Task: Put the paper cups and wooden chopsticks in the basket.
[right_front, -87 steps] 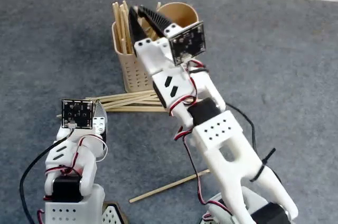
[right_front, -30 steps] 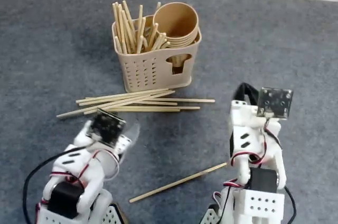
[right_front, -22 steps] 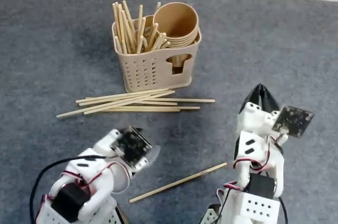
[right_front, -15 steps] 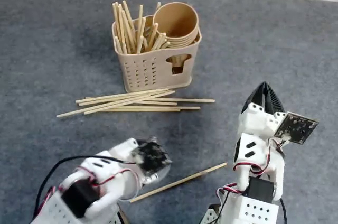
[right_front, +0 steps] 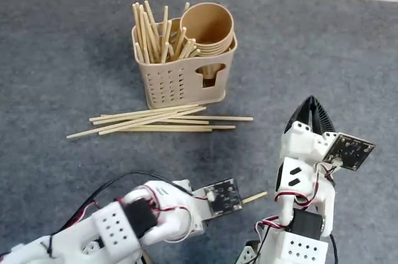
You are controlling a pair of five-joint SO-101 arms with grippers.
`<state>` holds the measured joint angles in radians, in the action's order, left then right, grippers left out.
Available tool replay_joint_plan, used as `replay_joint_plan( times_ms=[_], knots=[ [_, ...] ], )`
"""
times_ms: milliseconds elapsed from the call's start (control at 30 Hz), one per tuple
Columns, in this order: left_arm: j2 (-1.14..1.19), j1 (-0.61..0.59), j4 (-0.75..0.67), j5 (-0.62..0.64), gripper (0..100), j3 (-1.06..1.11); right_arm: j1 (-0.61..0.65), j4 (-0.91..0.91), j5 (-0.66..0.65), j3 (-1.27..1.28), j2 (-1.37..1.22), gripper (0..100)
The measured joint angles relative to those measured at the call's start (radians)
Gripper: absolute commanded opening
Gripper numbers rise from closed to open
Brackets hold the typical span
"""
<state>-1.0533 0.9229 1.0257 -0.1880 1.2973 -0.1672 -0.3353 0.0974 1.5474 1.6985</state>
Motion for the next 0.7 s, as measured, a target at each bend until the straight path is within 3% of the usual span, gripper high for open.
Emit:
replay_joint_plan(
  times_ms=[433, 700],
  knots=[
    [0.601, 0.000, -0.014, 0.002, 15, -0.272, 0.000, 0.000, 0.000, 0.000, 0.000, 0.6],
    [0.815, 0.000, -0.012, 0.000, 14, -0.387, 0.000, 0.000, 0.000, 0.000, 0.000, 0.6]
  ],
)
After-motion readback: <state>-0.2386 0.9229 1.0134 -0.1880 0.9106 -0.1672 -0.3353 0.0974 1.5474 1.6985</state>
